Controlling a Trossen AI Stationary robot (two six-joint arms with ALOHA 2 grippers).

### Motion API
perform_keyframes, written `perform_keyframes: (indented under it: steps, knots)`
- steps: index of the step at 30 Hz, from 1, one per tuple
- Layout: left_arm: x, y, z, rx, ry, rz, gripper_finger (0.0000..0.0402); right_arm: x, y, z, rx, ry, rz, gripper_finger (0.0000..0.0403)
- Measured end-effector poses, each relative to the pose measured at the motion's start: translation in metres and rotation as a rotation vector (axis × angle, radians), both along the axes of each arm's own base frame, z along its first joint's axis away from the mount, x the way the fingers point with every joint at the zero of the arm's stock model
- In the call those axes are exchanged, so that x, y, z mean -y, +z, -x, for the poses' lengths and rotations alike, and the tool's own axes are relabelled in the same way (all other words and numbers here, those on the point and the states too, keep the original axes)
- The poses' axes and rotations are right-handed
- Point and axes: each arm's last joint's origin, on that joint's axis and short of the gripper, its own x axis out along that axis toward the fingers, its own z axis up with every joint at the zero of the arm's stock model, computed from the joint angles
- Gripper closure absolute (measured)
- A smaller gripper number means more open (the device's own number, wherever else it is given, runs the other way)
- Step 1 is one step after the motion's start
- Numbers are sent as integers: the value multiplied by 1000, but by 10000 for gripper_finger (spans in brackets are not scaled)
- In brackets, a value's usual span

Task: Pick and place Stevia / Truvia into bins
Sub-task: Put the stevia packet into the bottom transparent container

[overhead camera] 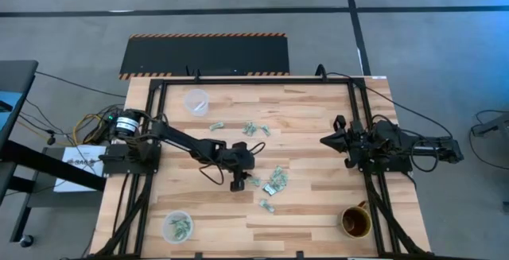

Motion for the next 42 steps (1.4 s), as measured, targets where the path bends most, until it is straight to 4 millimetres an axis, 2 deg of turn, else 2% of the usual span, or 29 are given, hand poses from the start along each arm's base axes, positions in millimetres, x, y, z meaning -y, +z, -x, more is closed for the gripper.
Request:
perform_keyframes:
  steps: [7,12,24,30,38,42]
  knots:
    - [0,-2,2,-25,12,-10,278,0,0,0,0,0,0,403]
    - [2,-3,4,-49,-39,-26,273,0,0,0,0,0,0,403]
    - [4,1,0,10,-104,69,199,0,0,0,-1,0,0,403]
    - [0,1,-1,2,-82,124,173,0,0,0,-1,0,0,403]
    - [16,-6,-1,3,-100,92,168,0,0,0,-7,0,0,403]
    - [15,-6,-3,11,-39,63,168,0,-2,0,-23,0,-1,403]
